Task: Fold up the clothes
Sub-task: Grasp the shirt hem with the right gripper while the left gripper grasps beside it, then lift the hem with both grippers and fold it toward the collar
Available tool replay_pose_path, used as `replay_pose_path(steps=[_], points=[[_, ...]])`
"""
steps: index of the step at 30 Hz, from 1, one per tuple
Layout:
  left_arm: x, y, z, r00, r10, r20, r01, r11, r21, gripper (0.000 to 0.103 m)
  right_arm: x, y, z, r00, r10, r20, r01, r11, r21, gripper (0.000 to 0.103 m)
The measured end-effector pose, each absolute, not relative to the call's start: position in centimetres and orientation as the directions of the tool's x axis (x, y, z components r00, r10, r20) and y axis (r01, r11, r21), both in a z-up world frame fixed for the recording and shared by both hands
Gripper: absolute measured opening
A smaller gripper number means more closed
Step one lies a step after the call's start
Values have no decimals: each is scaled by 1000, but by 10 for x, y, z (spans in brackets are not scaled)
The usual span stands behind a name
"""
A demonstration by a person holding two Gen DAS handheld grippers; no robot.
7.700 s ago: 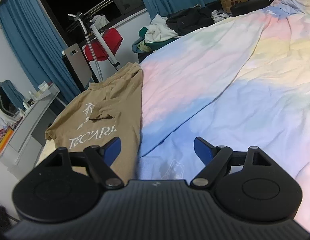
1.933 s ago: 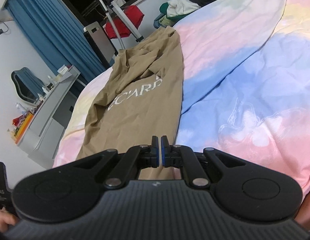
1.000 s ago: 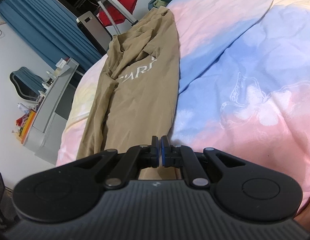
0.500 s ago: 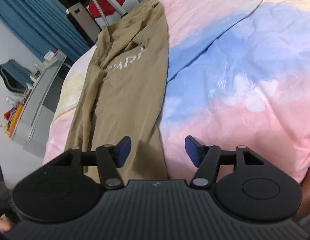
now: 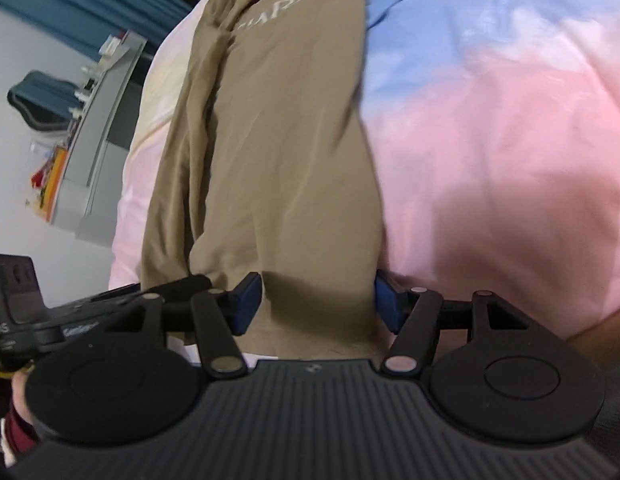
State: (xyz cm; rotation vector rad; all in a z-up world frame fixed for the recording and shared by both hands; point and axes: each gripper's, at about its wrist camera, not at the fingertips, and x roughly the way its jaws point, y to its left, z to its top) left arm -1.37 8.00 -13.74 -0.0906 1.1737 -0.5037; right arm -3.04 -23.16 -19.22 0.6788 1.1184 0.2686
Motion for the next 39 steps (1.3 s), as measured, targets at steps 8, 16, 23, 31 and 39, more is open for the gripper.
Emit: replay_pose_path(steps=[8, 16, 23, 31, 39], points=[[-15, 75, -144, 232, -455, -860, 349, 864, -363, 34, -48, -207, -179, 491, 457, -741, 6, 849, 528, 23], [-15, 96, -140, 221, -521, -825, 273, 845, -461, 8, -74, -219, -155, 590, 477, -652, -53, 829, 557, 9], [-27, 118, -105, 287, -603, -745, 209, 798, -565, 5, -79, -255, -138, 638, 549, -540, -36, 721, 692, 8], [-64, 126, -45, 390, -657, -645, 271, 752, -601, 4, -99, -286, -99, 725, 555, -408, -99, 670, 736, 8], [-130, 140, -18, 394, -710, -583, 329, 702, -632, 4, -139, -302, -87, 713, 584, -389, -142, 663, 735, 8]])
